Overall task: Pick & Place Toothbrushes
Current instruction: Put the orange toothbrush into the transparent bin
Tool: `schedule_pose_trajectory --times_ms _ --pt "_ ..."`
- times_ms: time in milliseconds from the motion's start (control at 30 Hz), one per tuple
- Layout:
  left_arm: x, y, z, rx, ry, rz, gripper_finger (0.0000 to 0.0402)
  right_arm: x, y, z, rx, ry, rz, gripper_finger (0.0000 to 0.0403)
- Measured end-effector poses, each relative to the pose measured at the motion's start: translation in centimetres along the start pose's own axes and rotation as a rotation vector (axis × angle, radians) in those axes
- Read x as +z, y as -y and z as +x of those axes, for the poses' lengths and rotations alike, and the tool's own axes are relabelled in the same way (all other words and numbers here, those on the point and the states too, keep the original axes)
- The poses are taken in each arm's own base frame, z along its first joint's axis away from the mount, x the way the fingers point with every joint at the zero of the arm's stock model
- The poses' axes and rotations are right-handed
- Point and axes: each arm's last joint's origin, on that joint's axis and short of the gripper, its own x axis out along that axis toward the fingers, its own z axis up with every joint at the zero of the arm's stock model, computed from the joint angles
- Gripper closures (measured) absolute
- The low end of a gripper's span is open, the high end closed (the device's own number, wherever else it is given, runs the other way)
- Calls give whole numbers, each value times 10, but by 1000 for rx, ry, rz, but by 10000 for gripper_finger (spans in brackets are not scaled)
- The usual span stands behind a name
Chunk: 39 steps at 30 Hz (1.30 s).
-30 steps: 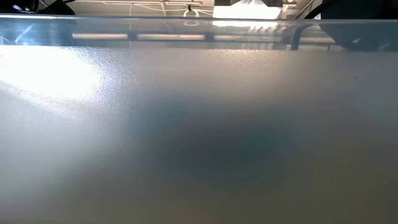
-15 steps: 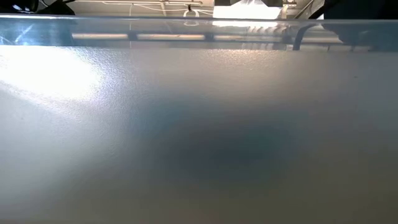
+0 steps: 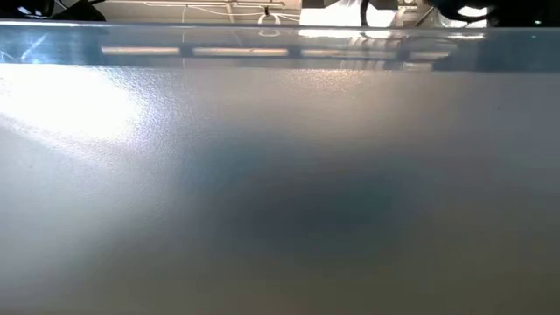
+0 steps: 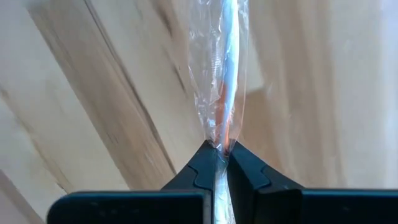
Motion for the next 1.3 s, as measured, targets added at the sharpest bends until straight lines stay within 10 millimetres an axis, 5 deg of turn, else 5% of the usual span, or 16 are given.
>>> schedule_pose_trajectory --times_ms 667,1000,1300 --pt "0 0 0 0 5 -4 289 51 -19 -73 58 522 32 391" --pt "0 0 0 0 4 -4 289 71 -38 -93 286 778 -128 391" --pt "0 0 0 0 4 -4 289 74 -41 -96 324 809 -144 391"
